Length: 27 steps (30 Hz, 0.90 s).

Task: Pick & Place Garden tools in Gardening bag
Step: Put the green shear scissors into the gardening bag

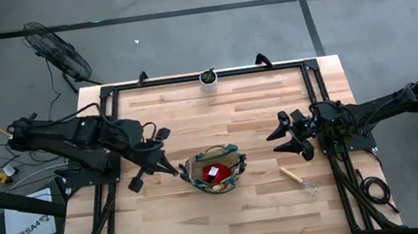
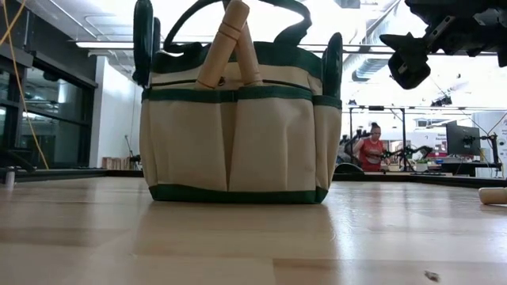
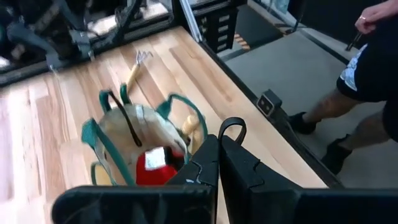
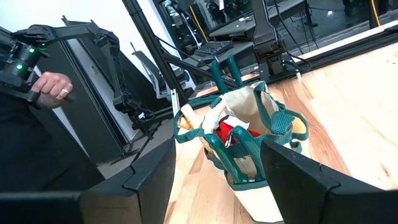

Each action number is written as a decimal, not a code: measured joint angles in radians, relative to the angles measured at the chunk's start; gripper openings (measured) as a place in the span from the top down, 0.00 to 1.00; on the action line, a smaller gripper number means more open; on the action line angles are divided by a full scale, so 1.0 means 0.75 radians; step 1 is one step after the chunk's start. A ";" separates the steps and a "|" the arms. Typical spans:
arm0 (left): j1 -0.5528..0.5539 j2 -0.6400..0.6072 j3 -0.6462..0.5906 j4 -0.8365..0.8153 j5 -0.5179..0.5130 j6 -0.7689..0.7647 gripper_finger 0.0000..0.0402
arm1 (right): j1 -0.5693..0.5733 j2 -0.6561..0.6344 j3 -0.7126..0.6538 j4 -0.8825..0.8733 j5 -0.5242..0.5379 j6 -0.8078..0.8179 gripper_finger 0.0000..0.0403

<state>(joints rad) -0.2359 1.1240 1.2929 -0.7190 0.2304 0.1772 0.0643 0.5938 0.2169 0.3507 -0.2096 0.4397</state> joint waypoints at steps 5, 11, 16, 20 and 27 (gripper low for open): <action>0.000 0.039 0.003 0.067 -0.004 0.038 1.00 | 0.000 0.001 0.000 -0.005 0.000 0.000 0.44; 0.001 0.091 0.002 0.107 -0.085 0.082 1.00 | 0.001 0.001 0.000 -0.005 0.000 0.000 0.44; 0.002 0.126 0.000 0.138 -0.152 0.104 1.00 | 0.000 0.001 0.000 -0.006 0.000 0.000 0.44; 0.001 0.149 0.003 0.206 -0.141 0.117 1.00 | 0.001 0.001 0.000 -0.007 0.000 0.000 0.44; 0.001 0.158 0.002 0.115 -0.231 0.107 1.00 | 0.001 0.001 0.000 -0.007 0.001 0.000 0.44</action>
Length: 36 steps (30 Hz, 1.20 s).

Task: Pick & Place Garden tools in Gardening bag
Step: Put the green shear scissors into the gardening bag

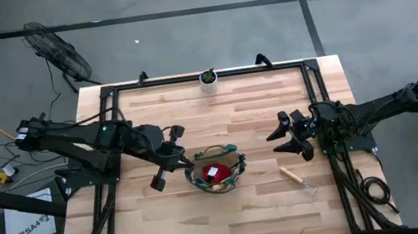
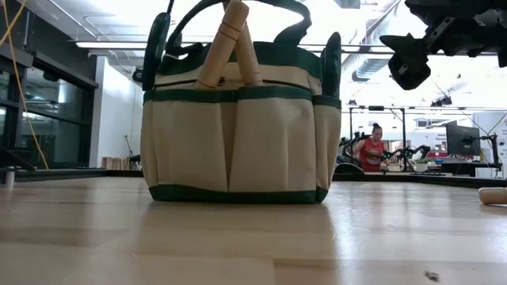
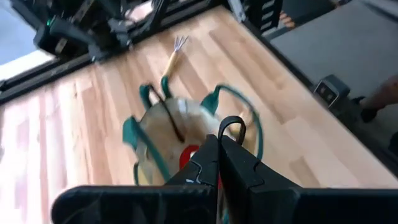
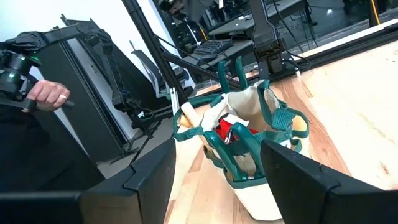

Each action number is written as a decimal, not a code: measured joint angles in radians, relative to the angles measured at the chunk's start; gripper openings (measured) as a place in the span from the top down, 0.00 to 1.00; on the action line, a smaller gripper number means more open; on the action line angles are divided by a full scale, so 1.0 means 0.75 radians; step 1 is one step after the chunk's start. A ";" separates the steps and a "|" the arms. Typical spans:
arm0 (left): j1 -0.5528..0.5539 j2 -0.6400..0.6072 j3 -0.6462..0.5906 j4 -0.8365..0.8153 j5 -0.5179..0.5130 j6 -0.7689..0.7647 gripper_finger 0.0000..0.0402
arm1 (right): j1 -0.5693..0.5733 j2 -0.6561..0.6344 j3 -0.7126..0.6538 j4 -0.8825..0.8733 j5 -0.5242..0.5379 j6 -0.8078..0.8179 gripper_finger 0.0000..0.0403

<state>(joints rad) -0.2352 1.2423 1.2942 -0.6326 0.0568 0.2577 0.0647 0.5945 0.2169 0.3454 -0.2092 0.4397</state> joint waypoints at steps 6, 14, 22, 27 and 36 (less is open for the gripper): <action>0.000 -0.002 0.000 -0.064 -0.074 -0.001 1.00 | 0.000 0.000 0.000 0.001 0.000 0.000 0.44; 0.000 -0.003 0.000 -0.139 -0.183 -0.035 1.00 | 0.000 0.000 0.000 0.001 0.000 0.000 0.44; 0.050 -0.003 0.000 -0.162 -0.269 -0.093 1.00 | 0.000 0.000 0.000 0.001 0.000 0.000 0.44; 0.137 -0.004 0.000 -0.180 -0.230 -0.110 1.00 | 0.000 0.000 0.000 0.001 -0.002 0.000 0.44; 0.166 -0.008 -0.083 -0.192 -0.158 -0.183 1.00 | 0.000 0.000 0.000 0.001 -0.002 0.000 0.44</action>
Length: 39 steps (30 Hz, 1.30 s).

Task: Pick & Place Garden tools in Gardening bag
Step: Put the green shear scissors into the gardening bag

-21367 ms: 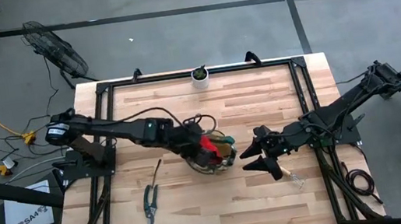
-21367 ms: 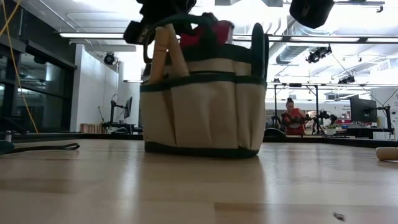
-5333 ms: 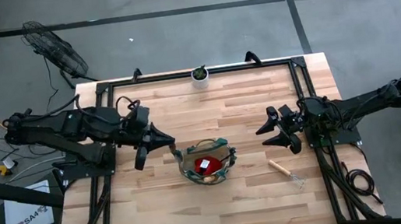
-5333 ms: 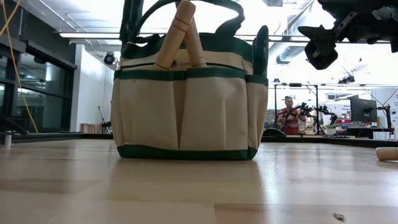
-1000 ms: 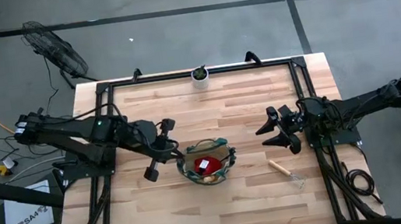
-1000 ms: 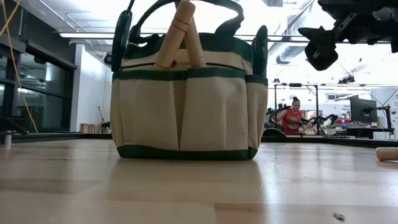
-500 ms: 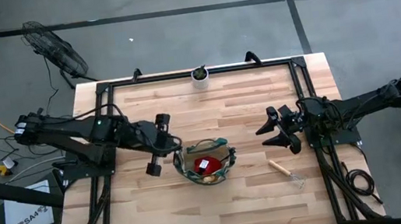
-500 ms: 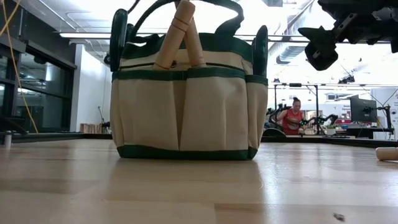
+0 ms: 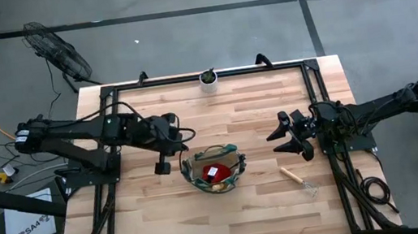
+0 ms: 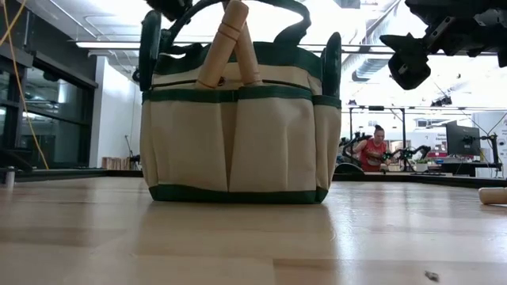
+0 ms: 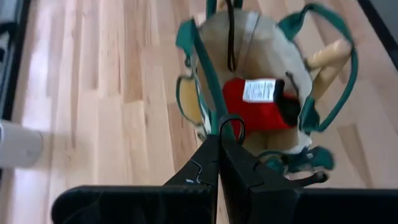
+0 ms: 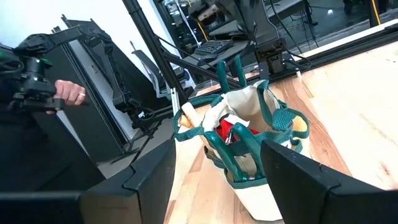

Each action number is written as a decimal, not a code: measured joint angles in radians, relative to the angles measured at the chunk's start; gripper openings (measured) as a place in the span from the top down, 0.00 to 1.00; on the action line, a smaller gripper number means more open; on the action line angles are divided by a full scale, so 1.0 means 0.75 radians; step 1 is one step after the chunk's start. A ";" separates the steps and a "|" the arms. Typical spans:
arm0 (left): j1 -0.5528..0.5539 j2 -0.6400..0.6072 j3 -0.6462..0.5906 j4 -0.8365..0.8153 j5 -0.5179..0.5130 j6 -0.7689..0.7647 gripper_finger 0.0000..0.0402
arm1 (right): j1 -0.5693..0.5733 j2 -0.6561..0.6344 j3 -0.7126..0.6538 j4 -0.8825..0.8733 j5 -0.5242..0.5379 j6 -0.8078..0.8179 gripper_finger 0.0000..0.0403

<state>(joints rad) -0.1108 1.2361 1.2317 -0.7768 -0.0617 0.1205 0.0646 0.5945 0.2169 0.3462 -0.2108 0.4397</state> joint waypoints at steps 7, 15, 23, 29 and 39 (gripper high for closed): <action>-0.001 -0.003 -0.085 0.041 -0.010 -0.095 1.00 | 0.000 0.000 0.000 0.000 -0.001 0.000 0.44; 0.000 -0.005 -0.110 0.037 -0.202 -0.202 1.00 | 0.000 0.000 0.000 0.000 -0.001 0.000 0.44; -0.001 -0.051 -0.109 0.018 -0.217 -0.208 0.99 | 0.000 0.000 0.000 0.000 -0.001 0.000 0.44; 0.000 -0.134 -0.109 0.002 -0.268 -0.214 0.99 | 0.000 0.000 0.000 0.000 0.001 0.000 0.44; -0.001 -0.223 -0.107 -0.002 -0.219 -0.326 0.99 | 0.000 0.001 0.000 0.000 0.002 0.000 0.44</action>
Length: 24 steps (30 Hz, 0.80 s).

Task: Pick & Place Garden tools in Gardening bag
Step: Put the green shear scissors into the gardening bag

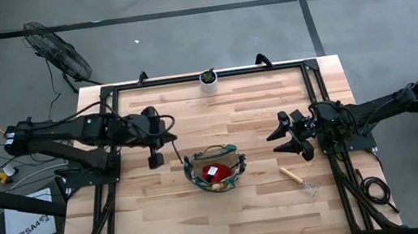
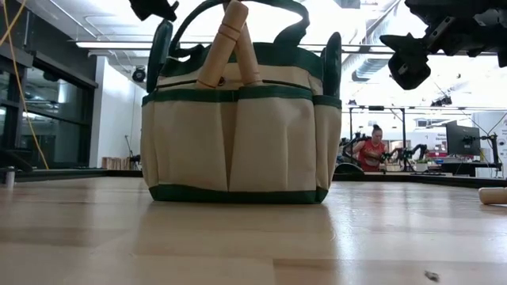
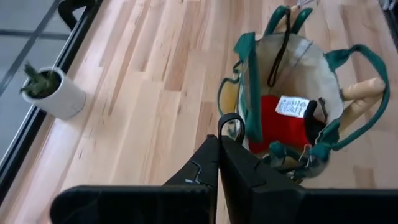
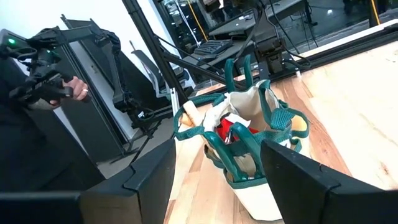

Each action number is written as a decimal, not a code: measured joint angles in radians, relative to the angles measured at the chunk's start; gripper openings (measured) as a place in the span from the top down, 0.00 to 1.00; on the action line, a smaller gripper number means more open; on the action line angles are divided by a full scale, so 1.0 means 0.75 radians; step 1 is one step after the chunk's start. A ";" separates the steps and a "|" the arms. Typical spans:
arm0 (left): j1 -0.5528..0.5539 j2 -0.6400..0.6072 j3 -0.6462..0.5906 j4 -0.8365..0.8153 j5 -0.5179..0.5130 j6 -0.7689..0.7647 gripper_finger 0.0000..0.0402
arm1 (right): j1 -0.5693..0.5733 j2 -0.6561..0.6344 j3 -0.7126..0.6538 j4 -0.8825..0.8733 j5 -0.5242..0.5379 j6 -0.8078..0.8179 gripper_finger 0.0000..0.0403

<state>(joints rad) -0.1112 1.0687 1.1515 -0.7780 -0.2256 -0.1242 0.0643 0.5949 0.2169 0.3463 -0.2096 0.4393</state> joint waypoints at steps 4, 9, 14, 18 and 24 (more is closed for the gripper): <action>0.000 -0.013 -0.001 -0.011 -0.002 -0.026 0.94 | 0.000 0.000 0.000 0.000 0.000 0.000 0.44; 0.000 -0.030 -0.001 -0.014 0.006 -0.027 0.77 | 0.001 0.000 0.000 0.000 0.000 0.000 0.44; 0.000 -0.064 -0.002 -0.018 -0.026 -0.027 0.55 | 0.000 0.000 0.000 0.000 0.000 0.000 0.44; 0.000 -0.122 -0.002 0.010 -0.029 -0.068 0.43 | 0.000 0.000 0.000 0.000 0.000 0.000 0.44; 0.000 -0.214 -0.002 0.025 -0.049 -0.125 0.41 | 0.000 0.000 0.000 0.000 0.000 0.000 0.44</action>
<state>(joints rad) -0.1112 0.9084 1.1500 -0.7593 -0.2625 -0.2182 0.0643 0.5949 0.2169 0.3465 -0.2096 0.4396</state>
